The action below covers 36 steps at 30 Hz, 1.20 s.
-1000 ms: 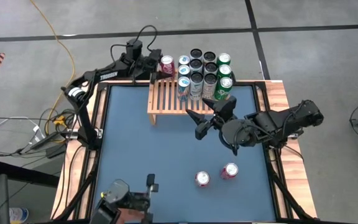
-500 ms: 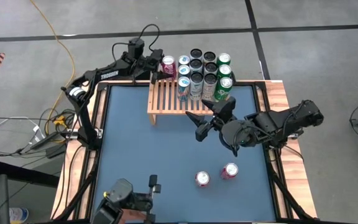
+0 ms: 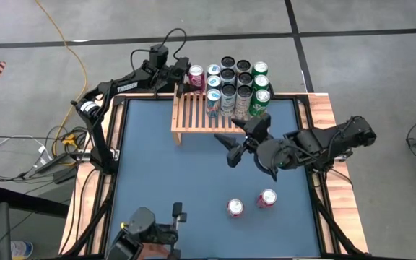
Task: Place canned beverage on shelf
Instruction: Put the left red soda can on the shelf, then put the right red soda can on the shelf aligned with the other red soda can
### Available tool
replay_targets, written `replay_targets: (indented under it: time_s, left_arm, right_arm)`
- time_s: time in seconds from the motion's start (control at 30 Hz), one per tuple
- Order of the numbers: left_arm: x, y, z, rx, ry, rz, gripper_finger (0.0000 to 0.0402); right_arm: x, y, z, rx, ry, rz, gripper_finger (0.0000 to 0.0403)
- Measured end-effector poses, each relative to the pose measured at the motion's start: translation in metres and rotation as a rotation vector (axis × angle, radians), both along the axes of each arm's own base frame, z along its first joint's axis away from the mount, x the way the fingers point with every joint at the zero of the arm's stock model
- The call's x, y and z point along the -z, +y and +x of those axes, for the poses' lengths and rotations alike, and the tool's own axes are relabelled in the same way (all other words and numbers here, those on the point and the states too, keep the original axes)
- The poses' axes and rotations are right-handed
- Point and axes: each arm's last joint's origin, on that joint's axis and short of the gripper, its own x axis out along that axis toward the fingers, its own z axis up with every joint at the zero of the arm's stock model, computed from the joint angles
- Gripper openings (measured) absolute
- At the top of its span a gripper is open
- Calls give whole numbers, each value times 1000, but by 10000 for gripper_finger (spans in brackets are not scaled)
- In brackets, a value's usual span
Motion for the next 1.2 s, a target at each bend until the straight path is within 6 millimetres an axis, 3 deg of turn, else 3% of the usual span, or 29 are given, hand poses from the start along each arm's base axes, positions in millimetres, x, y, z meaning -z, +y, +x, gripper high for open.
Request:
replay_targets:
  time_s: [0.33,0.6,0.93,1.2]
  left_arm:
    - [5,-2,1,-30,47,3,358]
    - [-11,-7,-6,-40,40,54,359]
    - [-12,-13,-26,-107,202,97,359]
    - [-37,-29,-53,-152,284,116,359]
  right_arm:
    - [0,0,0,-7,12,-8,279]
    - [1,0,0,-5,20,-7,279]
    - [1,0,0,-5,20,-7,279]
    - [4,0,-2,-7,56,-25,279]
